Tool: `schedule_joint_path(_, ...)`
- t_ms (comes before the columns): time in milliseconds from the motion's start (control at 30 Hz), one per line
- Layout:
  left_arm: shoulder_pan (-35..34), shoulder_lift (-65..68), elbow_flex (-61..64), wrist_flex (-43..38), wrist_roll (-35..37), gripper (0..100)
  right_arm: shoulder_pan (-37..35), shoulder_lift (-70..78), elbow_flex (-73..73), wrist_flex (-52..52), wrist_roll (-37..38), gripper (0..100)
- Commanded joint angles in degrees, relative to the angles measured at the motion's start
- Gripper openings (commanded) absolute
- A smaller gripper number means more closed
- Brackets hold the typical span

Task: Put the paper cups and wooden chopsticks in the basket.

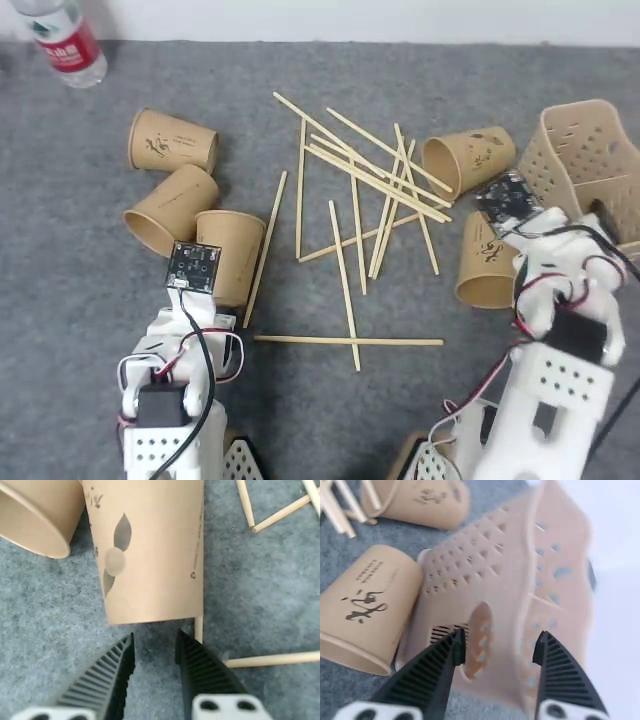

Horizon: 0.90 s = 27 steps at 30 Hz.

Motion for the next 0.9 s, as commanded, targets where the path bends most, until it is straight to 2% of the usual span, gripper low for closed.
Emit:
schedule_joint_path(0, 0.2, -0.6, -0.3, 0.2, -0.5, 13, 1.3, -10.9, -8.6, 6.5, -7.9, 23.2)
schedule_joint_path(167, 0.2, -0.6, -0.3, 0.2, -0.5, 13, 3.4, -20.4, -9.1, 8.0, -12.3, 23.2)
schedule_joint_path(333, -0.2, -0.6, -0.3, 0.2, -0.5, 13, 11.2, -19.2, -7.1, 3.0, -15.0, 22.9)
schedule_joint_path(400, -0.2, -0.6, -0.3, 0.2, -0.5, 13, 15.1, -17.8, -6.6, 0.5, -15.0, 16.6)
schedule_joint_path(467, -0.2, -0.6, -0.3, 0.2, -0.5, 13, 18.3, -15.9, -6.6, -1.4, -15.1, 2.0)
schedule_joint_path(500, -0.2, -0.6, -0.3, 0.2, -0.5, 13, 19.4, -14.8, -6.7, -2.2, -15.1, 0.0)
schedule_joint_path(600, -0.2, -0.6, -0.3, 0.2, -0.5, 13, 21.8, -11.8, -6.7, -4.4, -15.2, 8.0)
schedule_joint_path(733, -0.2, -0.6, -0.3, 0.2, -0.5, 13, 23.6, -8.7, -6.7, -6.3, -15.3, 0.0)
schedule_joint_path(767, -0.2, -0.6, -0.3, 0.2, -0.5, 13, 24.1, -8.0, -6.7, -6.7, -15.9, 1.2)
schedule_joint_path(867, -0.2, -0.6, -0.3, 0.2, -0.5, 13, 26.2, -3.8, -6.7, -8.1, -25.6, 0.6)
